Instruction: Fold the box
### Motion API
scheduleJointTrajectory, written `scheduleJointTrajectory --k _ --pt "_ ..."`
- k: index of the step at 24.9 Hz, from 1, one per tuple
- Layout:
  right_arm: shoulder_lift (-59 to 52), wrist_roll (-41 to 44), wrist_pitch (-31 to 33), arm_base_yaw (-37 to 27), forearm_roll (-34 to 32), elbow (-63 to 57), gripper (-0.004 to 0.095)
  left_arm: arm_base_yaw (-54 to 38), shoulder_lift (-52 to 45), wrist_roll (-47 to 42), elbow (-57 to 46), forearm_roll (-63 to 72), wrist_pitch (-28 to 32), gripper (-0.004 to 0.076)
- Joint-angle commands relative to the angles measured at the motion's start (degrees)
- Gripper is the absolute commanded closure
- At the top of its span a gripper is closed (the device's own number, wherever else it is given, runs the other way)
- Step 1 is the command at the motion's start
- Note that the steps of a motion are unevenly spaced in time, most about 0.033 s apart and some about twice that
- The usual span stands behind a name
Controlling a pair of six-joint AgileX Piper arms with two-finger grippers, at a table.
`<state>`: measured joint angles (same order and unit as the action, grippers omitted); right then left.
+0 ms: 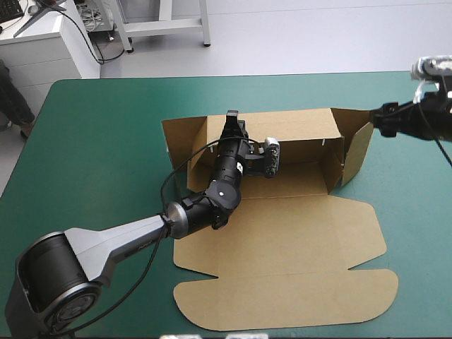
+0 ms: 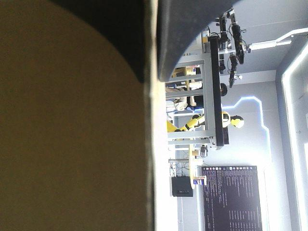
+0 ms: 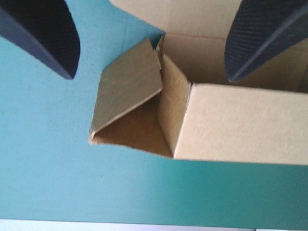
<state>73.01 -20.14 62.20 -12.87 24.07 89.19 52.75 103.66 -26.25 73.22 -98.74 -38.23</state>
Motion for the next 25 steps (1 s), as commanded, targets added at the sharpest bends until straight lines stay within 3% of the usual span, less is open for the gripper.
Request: scheduleJointTrajectory --k 1,5,9,25 --pt "8.0 1.4 -0.7 -0.3 1.5 11.3 0.0168 0.2 -1.7 -0.1 0.7 1.0 0.7 0.0732" --pt "21.3 1.7 3.5 1.4 0.9 24.0 0.017 0.2 -1.7 1.1 0.7 1.0 0.7 0.0732" --pt "30.4 3.8 2.8 4.9 -1.8 30.7 0.017 0.2 -1.7 1.1 0.7 1.0 0.7 0.0732" --pt "38.2 5.3 3.7 5.4 -6.7 31.8 0.017 0.2 -1.7 1.1 0.7 1.0 0.6 0.0732"
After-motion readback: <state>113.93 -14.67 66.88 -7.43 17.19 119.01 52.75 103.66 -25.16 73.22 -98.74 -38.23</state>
